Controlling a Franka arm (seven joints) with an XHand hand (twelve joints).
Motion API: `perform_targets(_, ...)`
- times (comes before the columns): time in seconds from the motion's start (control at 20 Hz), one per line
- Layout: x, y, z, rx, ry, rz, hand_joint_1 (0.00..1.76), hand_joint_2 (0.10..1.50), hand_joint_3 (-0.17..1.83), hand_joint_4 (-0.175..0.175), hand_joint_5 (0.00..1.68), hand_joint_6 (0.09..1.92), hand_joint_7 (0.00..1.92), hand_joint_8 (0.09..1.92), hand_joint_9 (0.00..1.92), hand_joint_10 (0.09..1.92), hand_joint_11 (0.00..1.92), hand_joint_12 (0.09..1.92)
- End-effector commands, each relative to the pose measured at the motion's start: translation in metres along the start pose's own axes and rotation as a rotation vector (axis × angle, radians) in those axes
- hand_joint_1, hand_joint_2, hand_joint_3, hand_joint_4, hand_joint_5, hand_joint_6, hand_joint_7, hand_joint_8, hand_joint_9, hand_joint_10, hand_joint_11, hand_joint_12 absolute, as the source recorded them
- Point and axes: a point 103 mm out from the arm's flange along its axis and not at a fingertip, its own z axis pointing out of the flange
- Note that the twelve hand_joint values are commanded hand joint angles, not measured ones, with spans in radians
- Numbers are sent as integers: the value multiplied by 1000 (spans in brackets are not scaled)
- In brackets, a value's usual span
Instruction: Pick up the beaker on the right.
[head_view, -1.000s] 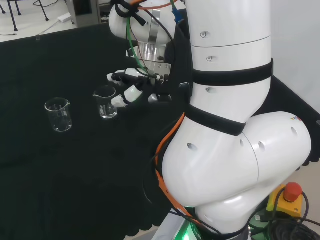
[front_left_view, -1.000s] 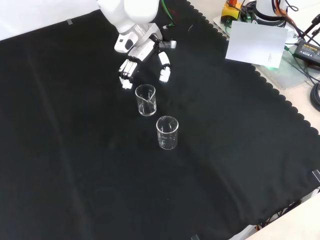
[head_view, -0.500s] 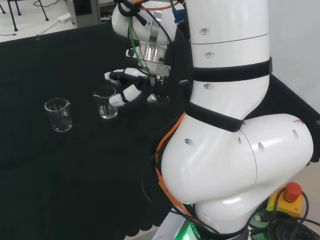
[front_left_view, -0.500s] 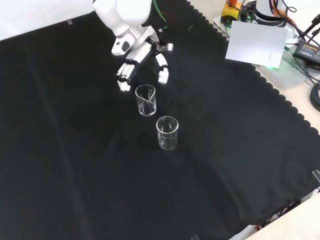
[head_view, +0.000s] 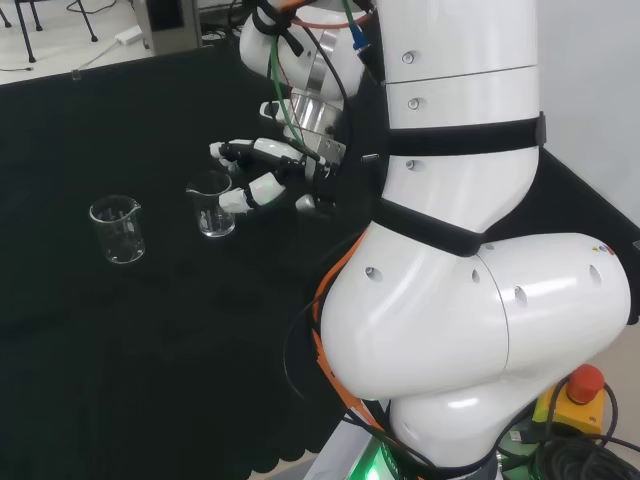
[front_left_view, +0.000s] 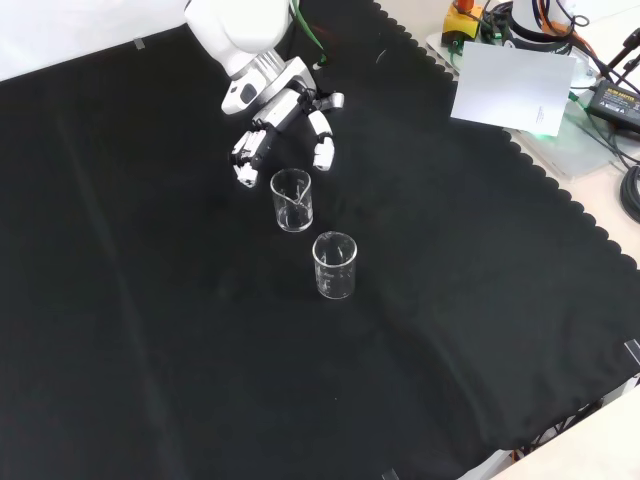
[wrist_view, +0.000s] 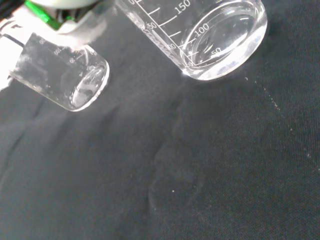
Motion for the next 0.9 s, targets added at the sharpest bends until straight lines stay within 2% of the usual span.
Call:
perform_targets(0.05,-6,7,7,-8,45,-12,860,511,563,-17,206,87,171,530,315,614,0,1100)
perform_targets(0.45,-8,17,21,2,74,-36,872,508,578,-8,235,87,189,523,264,611,0,1057)
perform_targets(0.9,-3,23,27,-26,126,-54,880,502,600,-9,289,87,245,525,296,617,0,1075)
